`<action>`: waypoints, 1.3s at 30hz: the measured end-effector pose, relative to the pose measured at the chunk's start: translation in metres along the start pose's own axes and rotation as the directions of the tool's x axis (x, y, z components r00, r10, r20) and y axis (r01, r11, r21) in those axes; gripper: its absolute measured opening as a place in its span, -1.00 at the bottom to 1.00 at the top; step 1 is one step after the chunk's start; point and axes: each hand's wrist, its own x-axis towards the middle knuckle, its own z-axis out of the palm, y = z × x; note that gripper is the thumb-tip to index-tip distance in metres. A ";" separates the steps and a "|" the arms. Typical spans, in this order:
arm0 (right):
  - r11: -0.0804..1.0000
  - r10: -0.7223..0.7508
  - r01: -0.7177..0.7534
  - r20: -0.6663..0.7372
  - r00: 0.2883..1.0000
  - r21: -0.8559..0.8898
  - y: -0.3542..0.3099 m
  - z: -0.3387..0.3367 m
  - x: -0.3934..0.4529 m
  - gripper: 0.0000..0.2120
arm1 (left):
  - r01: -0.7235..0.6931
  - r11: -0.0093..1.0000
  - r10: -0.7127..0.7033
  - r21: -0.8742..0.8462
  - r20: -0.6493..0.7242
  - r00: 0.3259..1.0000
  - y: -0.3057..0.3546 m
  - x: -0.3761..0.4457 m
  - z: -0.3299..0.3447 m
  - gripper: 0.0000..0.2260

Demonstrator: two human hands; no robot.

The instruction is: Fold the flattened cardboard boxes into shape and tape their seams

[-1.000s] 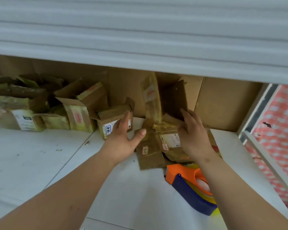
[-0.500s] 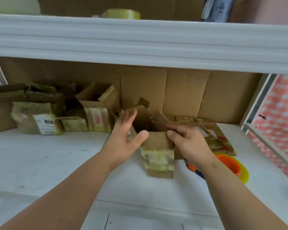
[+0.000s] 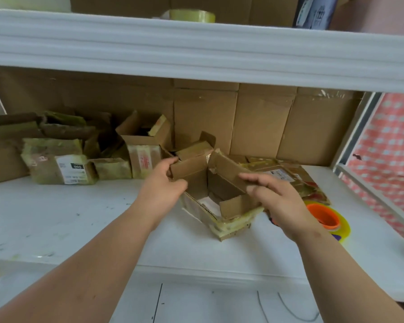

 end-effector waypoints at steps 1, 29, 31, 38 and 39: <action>1.000 -0.006 0.006 -0.035 0.999 -0.006 0.002 0.001 0.002 -0.72 | -0.022 0.998 0.022 0.060 0.012 1.000 0.004 -0.001 0.001 -0.47; 0.959 0.190 -0.187 0.004 0.982 0.211 0.050 -0.016 0.029 -0.46 | -0.099 0.989 0.085 0.114 0.121 0.989 -0.008 -0.004 0.015 -0.79; 0.956 0.179 -0.188 0.063 0.982 0.226 0.058 -0.021 0.027 -0.31 | -0.097 0.990 0.085 0.100 0.121 0.989 -0.009 -0.005 0.018 -0.86; 0.994 0.000 -0.007 0.069 0.998 0.106 0.057 -0.015 0.015 -0.45 | -0.062 0.997 0.060 0.045 0.046 0.997 -0.012 -0.004 0.024 -0.65; 0.993 -0.014 0.008 0.046 0.999 0.114 0.057 -0.014 0.013 -0.45 | -0.064 0.997 0.062 0.049 0.035 0.997 -0.013 -0.004 0.024 -0.67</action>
